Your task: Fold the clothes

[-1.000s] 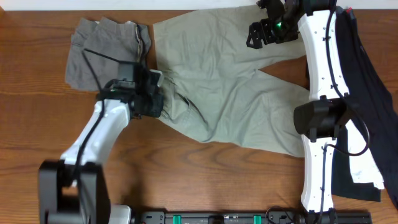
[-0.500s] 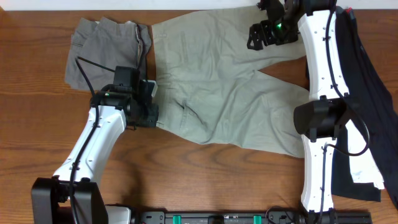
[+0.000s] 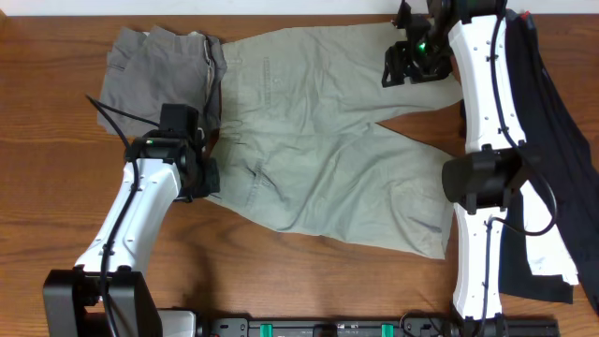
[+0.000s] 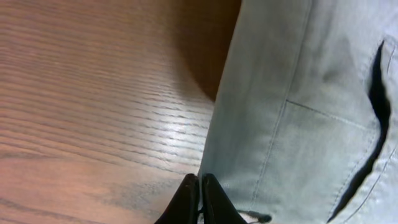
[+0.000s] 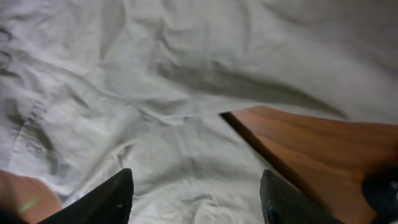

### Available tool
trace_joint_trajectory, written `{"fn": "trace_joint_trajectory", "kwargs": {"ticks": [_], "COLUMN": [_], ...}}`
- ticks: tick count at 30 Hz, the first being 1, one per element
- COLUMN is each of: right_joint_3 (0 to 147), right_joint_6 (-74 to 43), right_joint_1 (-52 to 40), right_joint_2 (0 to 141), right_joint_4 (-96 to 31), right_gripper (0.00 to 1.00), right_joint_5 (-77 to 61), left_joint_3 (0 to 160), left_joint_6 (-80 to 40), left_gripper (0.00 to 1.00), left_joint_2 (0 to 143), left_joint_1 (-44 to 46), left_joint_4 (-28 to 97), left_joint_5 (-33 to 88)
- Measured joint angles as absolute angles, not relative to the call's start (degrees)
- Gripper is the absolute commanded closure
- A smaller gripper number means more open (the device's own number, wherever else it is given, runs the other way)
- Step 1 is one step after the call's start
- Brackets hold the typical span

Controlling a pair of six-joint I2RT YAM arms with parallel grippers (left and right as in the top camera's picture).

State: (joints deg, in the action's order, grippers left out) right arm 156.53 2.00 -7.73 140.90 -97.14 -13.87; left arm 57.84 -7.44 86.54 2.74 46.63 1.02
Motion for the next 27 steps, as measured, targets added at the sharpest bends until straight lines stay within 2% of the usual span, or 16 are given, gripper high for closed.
{"fn": "trace_joint_trajectory", "kwargs": {"ticks": [6, 13, 20, 27], "right_joint_3": [156.0, 148.8, 121.3, 88.2], "right_joint_6": [-4.2, -9.8, -17.7, -25.6], "right_joint_1": [-8.9, -11.7, -11.8, -11.8], "right_joint_2": [132.7, 113.4, 95.9, 82.2], "right_joint_4": [-97.1, -97.0, -97.2, -90.1], "right_gripper": [0.35, 0.34, 0.31, 0.32], "right_joint_5": [-5.9, -1.7, 2.9, 3.7], "left_joint_3": [57.8, 57.8, 57.8, 57.8], "left_joint_6": [-9.5, -12.3, -13.5, -14.7], "left_gripper": [0.94, 0.94, 0.94, 0.94], "left_joint_2": [86.5, 86.5, 86.5, 86.5], "left_joint_1": [2.8, 2.8, 2.8, 2.8], "left_joint_4": [45.9, 45.6, 44.9, 44.1], "left_joint_5": [0.6, 0.4, 0.2, 0.0]}}
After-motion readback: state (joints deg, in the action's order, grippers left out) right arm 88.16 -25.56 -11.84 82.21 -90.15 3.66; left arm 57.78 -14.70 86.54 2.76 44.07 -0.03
